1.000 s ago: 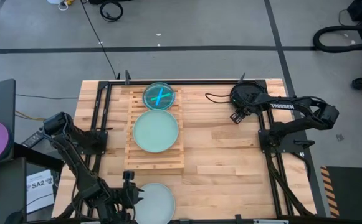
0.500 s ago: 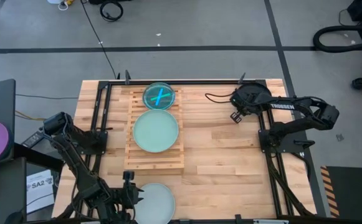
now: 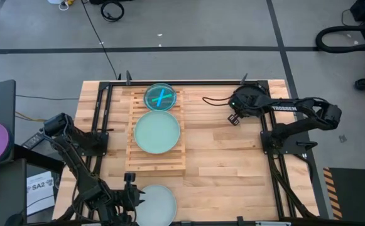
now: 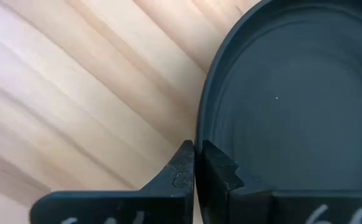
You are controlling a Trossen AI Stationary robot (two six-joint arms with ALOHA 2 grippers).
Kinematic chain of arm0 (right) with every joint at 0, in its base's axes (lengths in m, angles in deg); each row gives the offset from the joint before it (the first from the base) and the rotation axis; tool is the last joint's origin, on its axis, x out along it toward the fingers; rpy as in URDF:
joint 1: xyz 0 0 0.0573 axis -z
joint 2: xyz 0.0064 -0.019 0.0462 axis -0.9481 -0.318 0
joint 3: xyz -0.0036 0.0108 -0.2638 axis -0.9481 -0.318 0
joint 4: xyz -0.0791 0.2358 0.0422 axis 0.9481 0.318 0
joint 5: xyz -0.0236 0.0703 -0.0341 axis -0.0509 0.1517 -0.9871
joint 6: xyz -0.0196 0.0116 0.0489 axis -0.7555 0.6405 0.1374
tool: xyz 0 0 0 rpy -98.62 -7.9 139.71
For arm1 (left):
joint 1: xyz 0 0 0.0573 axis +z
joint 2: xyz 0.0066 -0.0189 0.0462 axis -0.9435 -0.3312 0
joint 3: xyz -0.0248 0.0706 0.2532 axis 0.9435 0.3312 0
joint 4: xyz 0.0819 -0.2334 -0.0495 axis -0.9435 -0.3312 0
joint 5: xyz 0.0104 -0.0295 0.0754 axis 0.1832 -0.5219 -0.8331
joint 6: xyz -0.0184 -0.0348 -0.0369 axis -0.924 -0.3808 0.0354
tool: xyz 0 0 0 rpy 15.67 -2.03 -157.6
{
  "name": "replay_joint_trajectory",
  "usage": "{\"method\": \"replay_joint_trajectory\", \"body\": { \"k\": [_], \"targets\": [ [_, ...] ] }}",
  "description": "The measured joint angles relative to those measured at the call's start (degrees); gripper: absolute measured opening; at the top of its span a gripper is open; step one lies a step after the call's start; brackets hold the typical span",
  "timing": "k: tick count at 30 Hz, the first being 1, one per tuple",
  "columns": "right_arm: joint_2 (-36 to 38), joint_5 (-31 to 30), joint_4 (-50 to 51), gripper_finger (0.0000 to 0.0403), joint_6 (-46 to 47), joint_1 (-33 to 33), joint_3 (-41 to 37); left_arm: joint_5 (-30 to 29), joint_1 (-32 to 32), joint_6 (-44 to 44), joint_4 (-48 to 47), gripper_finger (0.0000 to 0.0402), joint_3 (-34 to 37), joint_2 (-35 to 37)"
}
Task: Place and stack plates onto a shelf
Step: Stack the black plate on the light green plate
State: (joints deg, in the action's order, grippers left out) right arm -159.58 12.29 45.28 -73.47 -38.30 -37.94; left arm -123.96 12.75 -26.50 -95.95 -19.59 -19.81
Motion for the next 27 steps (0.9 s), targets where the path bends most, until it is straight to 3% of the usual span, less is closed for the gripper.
{"method": "replay_joint_trajectory", "body": {
  "k": [27],
  "targets": [
    [-0.1,12.9,-0.3,0.0018,3.9,-9.4,20.9,0.0,0.0,0.0,0.1,0.0133,0.0,0.0]
  ]
}}
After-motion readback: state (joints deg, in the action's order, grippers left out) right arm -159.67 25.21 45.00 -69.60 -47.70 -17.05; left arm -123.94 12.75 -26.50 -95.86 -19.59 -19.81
